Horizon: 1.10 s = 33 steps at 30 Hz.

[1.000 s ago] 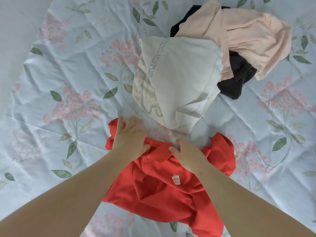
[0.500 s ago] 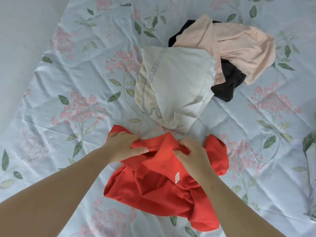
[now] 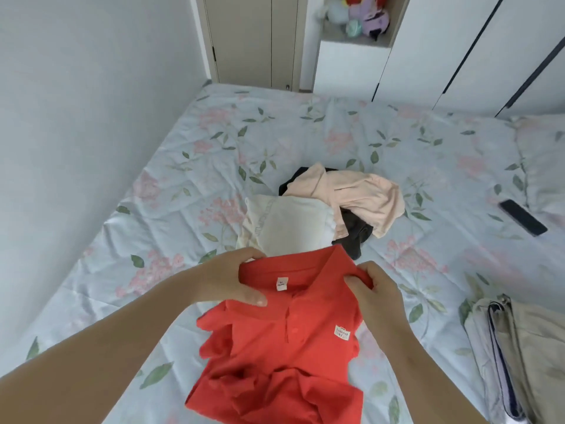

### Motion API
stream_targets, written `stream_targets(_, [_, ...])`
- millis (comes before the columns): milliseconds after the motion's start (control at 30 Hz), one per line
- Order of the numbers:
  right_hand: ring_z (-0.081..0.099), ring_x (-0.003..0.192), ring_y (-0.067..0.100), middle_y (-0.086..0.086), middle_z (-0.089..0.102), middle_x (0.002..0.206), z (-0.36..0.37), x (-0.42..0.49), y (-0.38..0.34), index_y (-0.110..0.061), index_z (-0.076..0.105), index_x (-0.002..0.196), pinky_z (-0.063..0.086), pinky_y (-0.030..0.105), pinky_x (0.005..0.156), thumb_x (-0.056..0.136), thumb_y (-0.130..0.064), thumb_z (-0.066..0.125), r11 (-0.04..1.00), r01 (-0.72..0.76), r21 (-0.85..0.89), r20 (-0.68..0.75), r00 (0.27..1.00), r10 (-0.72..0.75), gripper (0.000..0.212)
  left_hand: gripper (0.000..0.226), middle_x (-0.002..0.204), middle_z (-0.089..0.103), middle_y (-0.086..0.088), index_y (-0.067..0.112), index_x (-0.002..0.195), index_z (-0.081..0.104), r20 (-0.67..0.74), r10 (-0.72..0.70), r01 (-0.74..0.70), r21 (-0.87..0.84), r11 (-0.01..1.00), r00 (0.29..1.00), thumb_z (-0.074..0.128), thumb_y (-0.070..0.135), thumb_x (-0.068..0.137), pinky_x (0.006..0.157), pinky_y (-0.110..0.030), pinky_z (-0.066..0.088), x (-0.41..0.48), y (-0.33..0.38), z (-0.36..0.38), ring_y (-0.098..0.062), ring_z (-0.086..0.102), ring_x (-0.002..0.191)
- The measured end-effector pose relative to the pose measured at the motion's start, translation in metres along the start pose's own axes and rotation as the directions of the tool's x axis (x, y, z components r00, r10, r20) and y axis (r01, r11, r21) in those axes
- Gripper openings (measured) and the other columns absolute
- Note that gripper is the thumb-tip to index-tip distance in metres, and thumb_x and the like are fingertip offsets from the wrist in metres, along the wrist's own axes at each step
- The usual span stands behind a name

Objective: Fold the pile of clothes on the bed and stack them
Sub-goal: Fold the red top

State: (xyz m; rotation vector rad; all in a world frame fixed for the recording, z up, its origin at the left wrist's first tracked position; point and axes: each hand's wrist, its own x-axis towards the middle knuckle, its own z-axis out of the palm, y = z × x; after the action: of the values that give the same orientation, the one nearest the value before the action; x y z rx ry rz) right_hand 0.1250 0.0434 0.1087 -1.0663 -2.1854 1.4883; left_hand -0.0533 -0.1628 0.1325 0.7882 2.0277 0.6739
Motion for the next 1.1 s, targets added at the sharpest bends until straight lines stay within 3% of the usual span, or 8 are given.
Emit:
stream_targets(67, [0.041, 0.048, -0.001, -0.015, 0.045, 0.051, -0.018, -0.004, -0.022, -0.015, 0.051, 0.068, 0.034, 0.01, 0.046, 0.085, -0.013, 0.06, 0.999, 0.041, 0.017, -0.052, 0.998, -0.04, 0.019, 0.071, 0.108, 0.056, 0.023, 0.046, 0.119, 0.045, 0.065, 0.046, -0.059, 0.216, 0.975, 0.997, 0.082, 0.031, 0.06, 0.077, -0.012, 0.045, -0.016, 0.019, -0.018, 0.004, 0.056, 0.095])
stream_targets(133, [0.038, 0.048, 0.001, -0.014, 0.042, 0.051, -0.035, -0.008, -0.046, -0.014, 0.05, 0.067, 0.033, 0.011, 0.047, 0.085, -0.012, 0.06, 0.995, 0.092, 0.037, -0.085, 0.992, -0.089, 0.02, 0.053, 0.099, 0.057, 0.018, 0.038, 0.111, 0.051, -0.035, 0.122, -0.102, 0.353, 0.93, 0.992, 0.078, 0.024, 0.068, 0.071, -0.009, 0.04, -0.031, 0.04, -0.035, 0.002, 0.053, 0.088])
stream_targets(233, [0.035, 0.048, 0.002, -0.015, 0.04, 0.049, -0.063, -0.013, -0.083, -0.011, 0.05, 0.069, 0.03, 0.014, 0.046, 0.085, -0.012, 0.061, 0.981, 0.176, 0.078, -0.127, 0.978, -0.166, 0.019, 0.022, 0.072, 0.059, 0.011, 0.023, 0.076, 0.057, -0.288, 0.228, -0.198, 0.131, 0.971, 0.93, 0.078, 0.015, 0.075, 0.062, -0.009, 0.04, -0.052, 0.073, -0.059, -0.003, 0.053, 0.068])
stream_targets(367, [0.045, 0.059, 0.009, -0.012, 0.05, 0.058, -0.1, -0.02, -0.136, -0.016, 0.057, 0.072, 0.036, 0.024, 0.057, 0.084, -0.013, 0.064, 0.948, 0.303, 0.097, -0.199, 0.939, -0.279, 0.014, 0.012, 0.09, 0.073, -0.001, 0.008, 0.095, 0.066, -0.423, 0.281, -0.387, -0.188, 0.903, 0.862, 0.068, 0.003, 0.083, 0.08, -0.025, 0.053, -0.079, 0.117, -0.082, -0.017, 0.068, 0.089])
stream_targets(567, [0.059, 0.07, 0.017, -0.006, 0.063, 0.071, -0.14, -0.041, -0.184, -0.023, 0.064, 0.077, 0.047, 0.032, 0.068, 0.085, -0.018, 0.067, 0.899, 0.437, -0.025, -0.191, 0.881, -0.433, 0.009, 0.012, 0.095, 0.067, -0.017, 0.011, 0.098, 0.06, -0.569, 0.379, -0.478, -0.028, 0.878, 0.73, 0.062, 0.019, 0.09, 0.085, -0.041, 0.051, -0.108, 0.165, -0.1, -0.024, 0.064, 0.085])
stream_targets(700, [0.057, 0.063, 0.007, -0.003, 0.066, 0.071, -0.155, -0.059, -0.196, -0.022, 0.066, 0.074, 0.047, 0.025, 0.063, 0.087, -0.016, 0.064, 0.883, 0.469, 0.0, -0.142, 0.874, -0.465, 0.015, 0.021, 0.061, 0.051, 0.001, 0.013, 0.072, 0.055, -0.63, 0.437, -0.48, 0.114, 0.87, 0.642, 0.068, 0.024, 0.085, 0.058, -0.025, 0.04, -0.129, 0.178, -0.103, -0.011, 0.046, 0.058])
stream_targets(800, [0.053, 0.061, 0.005, 0.0, 0.061, 0.072, -0.164, -0.072, -0.202, -0.013, 0.064, 0.078, 0.044, 0.017, 0.057, 0.091, -0.01, 0.06, 0.877, 0.472, 0.095, -0.082, 0.881, -0.465, 0.014, 0.03, 0.057, 0.05, 0.007, 0.023, 0.058, 0.054, -0.588, 0.463, -0.501, 0.111, 0.859, 0.664, 0.071, 0.024, 0.082, 0.055, -0.021, 0.037, -0.148, 0.18, -0.106, -0.008, 0.044, 0.054])
stream_targets(1100, [0.058, 0.054, 0.013, 0.007, 0.063, 0.067, -0.19, -0.12, -0.222, -0.005, 0.056, 0.08, 0.048, 0.021, 0.053, 0.076, -0.011, 0.059, 0.869, 0.239, 0.433, 0.242, 0.898, -0.368, 0.008, 0.019, 0.09, 0.071, -0.011, 0.012, 0.095, 0.066, -0.442, 0.501, -0.527, 0.073, 0.847, 0.744, 0.055, 0.027, 0.092, 0.076, -0.036, 0.054, -0.21, 0.191, -0.108, -0.018, 0.066, 0.078])
